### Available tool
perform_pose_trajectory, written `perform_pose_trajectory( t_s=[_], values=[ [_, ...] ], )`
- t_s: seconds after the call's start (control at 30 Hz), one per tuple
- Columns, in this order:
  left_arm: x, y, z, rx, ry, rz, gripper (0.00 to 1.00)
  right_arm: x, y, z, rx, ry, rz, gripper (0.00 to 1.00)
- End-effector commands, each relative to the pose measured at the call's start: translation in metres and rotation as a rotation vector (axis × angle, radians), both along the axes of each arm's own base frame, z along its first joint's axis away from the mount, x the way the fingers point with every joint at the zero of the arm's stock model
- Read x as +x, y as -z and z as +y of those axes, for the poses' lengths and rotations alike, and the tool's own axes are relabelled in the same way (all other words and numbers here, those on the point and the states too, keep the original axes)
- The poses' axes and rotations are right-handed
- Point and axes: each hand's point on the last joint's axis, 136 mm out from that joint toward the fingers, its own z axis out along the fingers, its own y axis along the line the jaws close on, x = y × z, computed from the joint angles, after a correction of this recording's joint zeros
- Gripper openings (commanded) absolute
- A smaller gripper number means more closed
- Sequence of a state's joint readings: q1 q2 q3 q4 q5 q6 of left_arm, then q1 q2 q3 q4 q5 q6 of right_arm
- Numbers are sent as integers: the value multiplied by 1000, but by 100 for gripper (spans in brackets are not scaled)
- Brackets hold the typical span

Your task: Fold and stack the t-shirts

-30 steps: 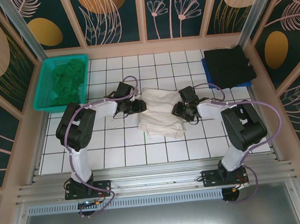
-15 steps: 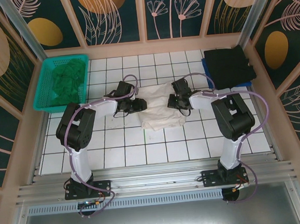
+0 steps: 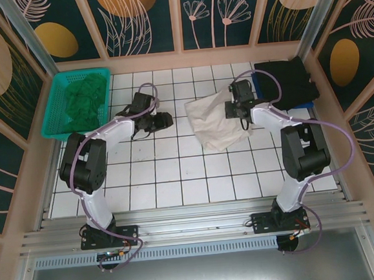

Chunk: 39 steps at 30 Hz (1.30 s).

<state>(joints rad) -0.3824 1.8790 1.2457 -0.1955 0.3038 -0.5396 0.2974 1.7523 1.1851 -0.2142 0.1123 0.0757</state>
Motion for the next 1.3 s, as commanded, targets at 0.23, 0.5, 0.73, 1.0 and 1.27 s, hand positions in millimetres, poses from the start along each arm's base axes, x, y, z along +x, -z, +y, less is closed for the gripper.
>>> perform_pose_trajectory(
  t_s=[0.23,0.5,0.73,1.0,1.27],
  values=[
    [-2,-3,2,24,16,-1,51,7,39,-12,50,-8,119,0],
    [0,1,-1,26,40,6,51,8,54,-34,86,107,209,36],
    [3,4,-1,39,41,12,52,16,49,-50,136,137,203,65],
    [4,4,1,53,39,11,52,23,86,-37,185,80,272,67],
    [5,6,-2,45,45,16,52,21,90,-17,215,63,266,50]
  ],
)
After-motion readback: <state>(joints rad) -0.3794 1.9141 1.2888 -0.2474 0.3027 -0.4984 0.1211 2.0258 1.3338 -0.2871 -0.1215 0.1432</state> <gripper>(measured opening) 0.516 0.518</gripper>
